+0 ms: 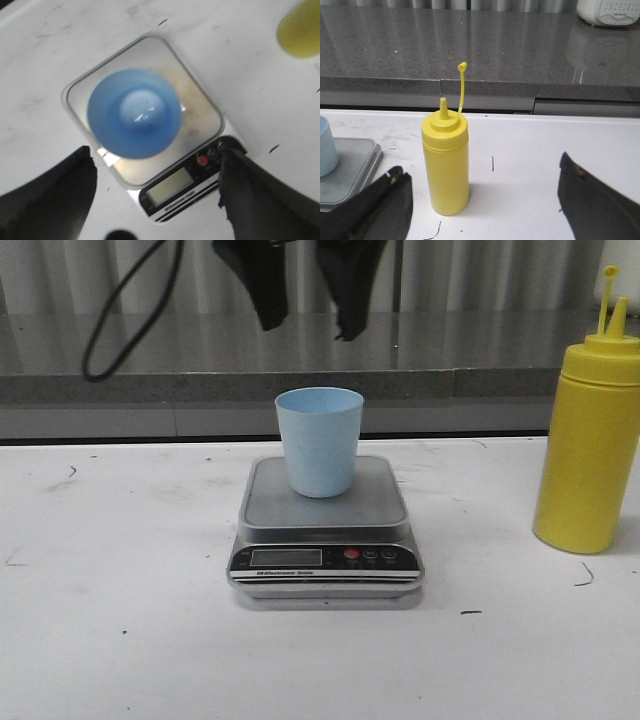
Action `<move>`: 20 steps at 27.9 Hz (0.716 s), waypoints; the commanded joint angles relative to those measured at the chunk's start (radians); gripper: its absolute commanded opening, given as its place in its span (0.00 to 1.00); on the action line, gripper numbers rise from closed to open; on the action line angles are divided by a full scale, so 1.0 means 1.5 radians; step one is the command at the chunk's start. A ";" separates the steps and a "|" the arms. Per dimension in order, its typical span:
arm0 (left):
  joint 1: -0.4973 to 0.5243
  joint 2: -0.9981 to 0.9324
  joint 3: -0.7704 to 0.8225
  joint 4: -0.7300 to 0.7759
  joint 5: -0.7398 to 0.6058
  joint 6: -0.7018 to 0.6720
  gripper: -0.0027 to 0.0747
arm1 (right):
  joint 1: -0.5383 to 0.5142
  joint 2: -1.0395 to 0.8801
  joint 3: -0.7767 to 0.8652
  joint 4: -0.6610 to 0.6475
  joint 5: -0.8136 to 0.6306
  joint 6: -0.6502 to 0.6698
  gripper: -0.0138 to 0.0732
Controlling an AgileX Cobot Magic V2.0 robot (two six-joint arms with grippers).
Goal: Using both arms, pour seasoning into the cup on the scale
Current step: 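Open the left gripper and raise it away from the cup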
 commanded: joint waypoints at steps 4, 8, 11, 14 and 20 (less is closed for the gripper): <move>0.037 -0.125 0.112 0.023 -0.002 -0.008 0.35 | -0.002 0.009 -0.022 -0.004 -0.051 0.000 0.86; 0.070 -0.169 0.173 0.018 -0.026 -0.011 0.20 | -0.002 0.009 -0.022 -0.004 -0.051 0.000 0.86; 0.096 -0.201 0.218 0.017 -0.051 -0.014 0.12 | -0.002 0.009 -0.022 -0.004 -0.051 0.000 0.86; 0.128 -0.241 0.270 0.017 -0.081 -0.025 0.04 | -0.002 0.009 -0.022 -0.004 -0.051 0.000 0.86; 0.198 -0.330 0.381 0.017 -0.155 -0.041 0.01 | -0.002 0.009 -0.022 -0.004 -0.051 0.000 0.86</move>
